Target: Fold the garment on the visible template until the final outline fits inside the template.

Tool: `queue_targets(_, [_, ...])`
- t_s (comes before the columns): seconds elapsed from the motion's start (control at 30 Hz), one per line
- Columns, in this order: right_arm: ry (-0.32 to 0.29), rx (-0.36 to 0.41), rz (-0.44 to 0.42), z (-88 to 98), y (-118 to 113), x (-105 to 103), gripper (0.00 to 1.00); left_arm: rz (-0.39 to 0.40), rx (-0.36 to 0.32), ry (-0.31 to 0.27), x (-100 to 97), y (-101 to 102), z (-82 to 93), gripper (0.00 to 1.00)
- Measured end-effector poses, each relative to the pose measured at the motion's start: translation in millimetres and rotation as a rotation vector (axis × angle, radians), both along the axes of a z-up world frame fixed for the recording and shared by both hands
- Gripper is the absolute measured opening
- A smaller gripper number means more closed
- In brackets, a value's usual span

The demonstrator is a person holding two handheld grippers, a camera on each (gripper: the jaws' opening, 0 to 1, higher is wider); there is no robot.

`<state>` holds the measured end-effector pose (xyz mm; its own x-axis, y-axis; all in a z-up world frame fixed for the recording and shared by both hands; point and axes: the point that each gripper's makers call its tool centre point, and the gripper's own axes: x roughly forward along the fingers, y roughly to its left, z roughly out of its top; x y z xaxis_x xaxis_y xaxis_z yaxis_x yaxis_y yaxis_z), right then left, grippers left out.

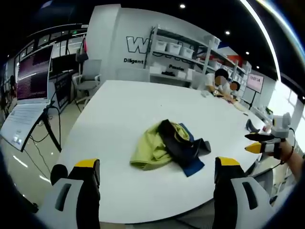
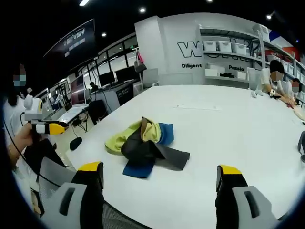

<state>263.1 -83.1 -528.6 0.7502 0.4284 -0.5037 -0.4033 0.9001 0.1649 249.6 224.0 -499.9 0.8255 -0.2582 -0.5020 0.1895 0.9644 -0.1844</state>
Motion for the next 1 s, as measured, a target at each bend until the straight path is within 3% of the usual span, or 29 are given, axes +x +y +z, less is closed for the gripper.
queue_targets(1.0, [0.009,0.016,-0.006,0.8,0,-1,0.93,-0.029,-0.01,0.02,-0.9,-18,-3.0,0.97])
